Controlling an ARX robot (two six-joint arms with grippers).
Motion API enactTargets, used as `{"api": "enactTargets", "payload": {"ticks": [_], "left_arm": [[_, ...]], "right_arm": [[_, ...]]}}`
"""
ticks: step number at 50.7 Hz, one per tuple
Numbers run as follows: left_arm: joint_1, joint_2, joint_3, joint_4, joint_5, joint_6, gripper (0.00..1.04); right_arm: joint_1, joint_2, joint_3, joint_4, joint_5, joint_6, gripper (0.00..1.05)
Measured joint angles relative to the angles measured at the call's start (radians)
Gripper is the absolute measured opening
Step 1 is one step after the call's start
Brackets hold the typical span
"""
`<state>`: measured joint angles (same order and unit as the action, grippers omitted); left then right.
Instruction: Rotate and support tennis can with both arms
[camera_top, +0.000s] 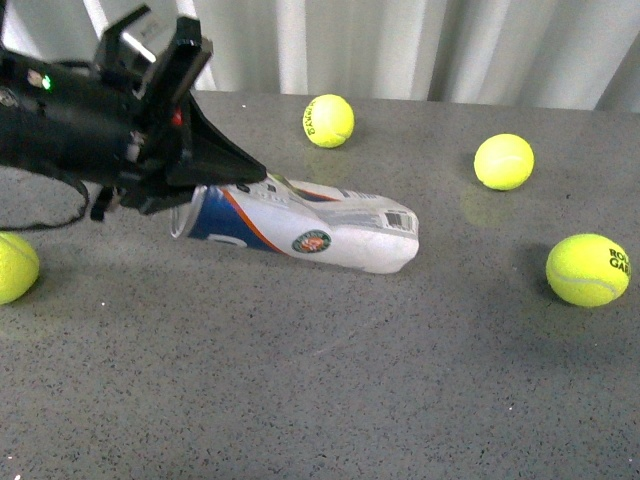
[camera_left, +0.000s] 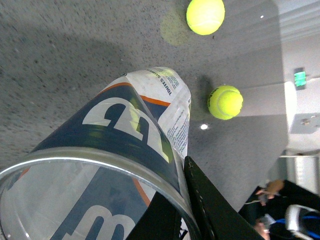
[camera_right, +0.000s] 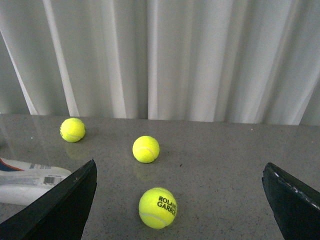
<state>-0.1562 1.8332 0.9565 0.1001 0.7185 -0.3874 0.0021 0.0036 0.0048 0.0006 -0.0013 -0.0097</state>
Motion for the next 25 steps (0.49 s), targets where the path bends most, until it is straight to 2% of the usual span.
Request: {"api": "enactTargets", "payload": {"ticks": [14, 20, 25], "left_arm": [[-0.028, -0.116, 0.311, -0.621, -0.203, 0.433, 0.04], [-0.069, -0.119, 0.431, -0.823, -0.320, 0.612, 0.04], [-0.108, -0.105, 0.499, -0.928, -0.432, 0.718, 0.04]], "right_arm": [[0.000, 0.000, 0.000, 0.000, 0.000, 0.000, 0.98], [0.000, 0.000, 0.000, 0.000, 0.000, 0.000, 0.98], [0.000, 0.000, 0.000, 0.000, 0.000, 0.000, 0.98]]}}
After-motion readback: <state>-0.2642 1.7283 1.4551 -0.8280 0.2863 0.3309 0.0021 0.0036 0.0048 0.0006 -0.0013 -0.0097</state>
